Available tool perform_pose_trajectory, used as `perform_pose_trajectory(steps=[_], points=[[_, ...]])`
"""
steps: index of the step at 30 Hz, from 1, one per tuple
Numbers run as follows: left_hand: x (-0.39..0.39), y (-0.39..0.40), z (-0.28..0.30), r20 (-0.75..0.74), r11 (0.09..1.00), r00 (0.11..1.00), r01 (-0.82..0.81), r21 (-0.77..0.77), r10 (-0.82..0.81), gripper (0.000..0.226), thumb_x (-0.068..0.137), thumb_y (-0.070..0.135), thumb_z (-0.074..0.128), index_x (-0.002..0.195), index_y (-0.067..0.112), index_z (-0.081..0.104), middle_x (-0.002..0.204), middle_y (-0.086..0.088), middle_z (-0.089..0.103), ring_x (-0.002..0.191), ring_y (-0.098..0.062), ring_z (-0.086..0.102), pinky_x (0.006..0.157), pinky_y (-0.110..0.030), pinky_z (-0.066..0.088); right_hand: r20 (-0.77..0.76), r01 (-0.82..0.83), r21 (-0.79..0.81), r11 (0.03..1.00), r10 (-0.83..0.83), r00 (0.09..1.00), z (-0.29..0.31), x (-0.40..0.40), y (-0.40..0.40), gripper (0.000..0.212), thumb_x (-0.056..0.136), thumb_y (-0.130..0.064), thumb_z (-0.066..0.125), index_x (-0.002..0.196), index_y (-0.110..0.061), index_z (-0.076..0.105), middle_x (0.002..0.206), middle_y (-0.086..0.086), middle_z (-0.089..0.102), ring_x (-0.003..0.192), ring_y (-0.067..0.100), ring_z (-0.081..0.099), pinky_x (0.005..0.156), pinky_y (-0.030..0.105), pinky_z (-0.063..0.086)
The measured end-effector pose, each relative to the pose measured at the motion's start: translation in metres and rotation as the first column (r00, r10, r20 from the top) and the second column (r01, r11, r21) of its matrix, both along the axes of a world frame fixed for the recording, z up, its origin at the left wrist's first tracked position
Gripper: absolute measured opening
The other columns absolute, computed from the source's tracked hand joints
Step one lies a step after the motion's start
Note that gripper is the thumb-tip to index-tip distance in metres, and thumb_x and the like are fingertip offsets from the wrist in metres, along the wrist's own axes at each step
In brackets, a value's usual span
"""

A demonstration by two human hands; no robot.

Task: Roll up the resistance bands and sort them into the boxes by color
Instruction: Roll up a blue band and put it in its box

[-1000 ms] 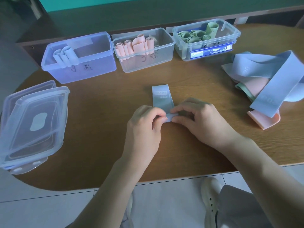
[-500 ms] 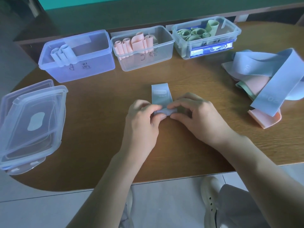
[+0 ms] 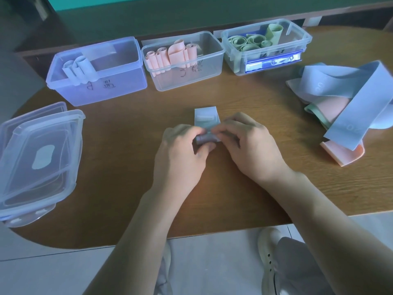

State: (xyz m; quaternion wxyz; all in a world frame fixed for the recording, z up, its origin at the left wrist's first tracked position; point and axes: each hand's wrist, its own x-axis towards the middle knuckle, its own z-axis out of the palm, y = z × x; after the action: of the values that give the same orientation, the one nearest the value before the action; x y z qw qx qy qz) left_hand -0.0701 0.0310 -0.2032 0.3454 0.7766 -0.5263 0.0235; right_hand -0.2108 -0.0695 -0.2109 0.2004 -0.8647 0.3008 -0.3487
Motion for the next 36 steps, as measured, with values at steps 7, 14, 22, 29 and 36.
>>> perform_pose_trajectory(steps=[7, 14, 22, 29, 36], points=[[0.004, -0.006, -0.003, 0.004, 0.999, 1.0, -0.031, 0.022, 0.031, 0.031, 0.09, 0.032, 0.074, 0.12, 0.025, 0.073, 0.11, 0.0, 0.062, 0.103, -0.021, 0.056, 0.077, -0.031, 0.048, -0.14, 0.017, 0.025, 1.0, -0.013, 0.99, 0.005, 0.001, -0.004, 0.027, 0.092, -0.025, 0.071, 0.118, -0.031, 0.071, 0.121, -0.013, 0.063, 0.102, 0.017, 0.064, 0.073, 0.036, 0.054], [0.008, -0.007, -0.004, -0.019, 0.999, 1.0, 0.023, -0.046, -0.024, 0.035, 0.088, 0.017, 0.078, 0.121, 0.02, 0.072, 0.118, 0.003, 0.065, 0.108, -0.016, 0.057, 0.087, -0.003, 0.033, -0.123, 0.037, 0.015, 0.999, -0.035, 0.992, 0.003, 0.004, -0.007, 0.026, 0.092, -0.019, 0.07, 0.117, -0.027, 0.072, 0.119, -0.009, 0.066, 0.1, 0.021, 0.065, 0.072, 0.032, 0.05], [0.001, 0.011, 0.004, -0.02, 0.992, 0.995, 0.1, -0.075, -0.102, 0.018, 0.087, 0.015, 0.078, 0.104, 0.021, 0.073, 0.088, 0.035, 0.046, 0.084, -0.009, 0.054, 0.073, -0.021, 0.047, -0.12, -0.059, 0.066, 0.996, 0.067, 0.991, 0.005, -0.013, 0.001, 0.025, 0.093, -0.019, 0.071, 0.118, -0.022, 0.073, 0.114, -0.002, 0.066, 0.094, 0.024, 0.066, 0.079, 0.039, 0.056], [-0.004, 0.033, 0.002, -0.129, 0.991, 0.984, 0.12, -0.056, -0.126, 0.014, 0.086, 0.024, 0.079, 0.099, 0.026, 0.074, 0.084, 0.023, 0.058, 0.085, 0.001, 0.055, 0.065, -0.008, 0.041, -0.107, -0.121, 0.108, 0.987, 0.132, 0.985, 0.012, -0.035, 0.014, 0.015, 0.094, -0.029, 0.07, 0.109, -0.029, 0.068, 0.103, -0.015, 0.068, 0.076, -0.012, 0.053, 0.077, 0.039, 0.054], [0.0, 0.022, -0.005, -0.067, 0.99, 0.994, 0.074, -0.121, -0.082, 0.012, 0.09, 0.026, 0.075, 0.099, 0.02, 0.078, 0.095, 0.005, 0.065, 0.083, -0.002, 0.055, 0.071, -0.017, 0.048, -0.082, -0.045, 0.026, 0.999, 0.047, 0.996, 0.008, -0.026, 0.009, 0.013, 0.094, -0.023, 0.07, 0.105, -0.021, 0.077, 0.1, -0.008, 0.064, 0.072, -0.013, 0.047, 0.072, 0.018, 0.043]])
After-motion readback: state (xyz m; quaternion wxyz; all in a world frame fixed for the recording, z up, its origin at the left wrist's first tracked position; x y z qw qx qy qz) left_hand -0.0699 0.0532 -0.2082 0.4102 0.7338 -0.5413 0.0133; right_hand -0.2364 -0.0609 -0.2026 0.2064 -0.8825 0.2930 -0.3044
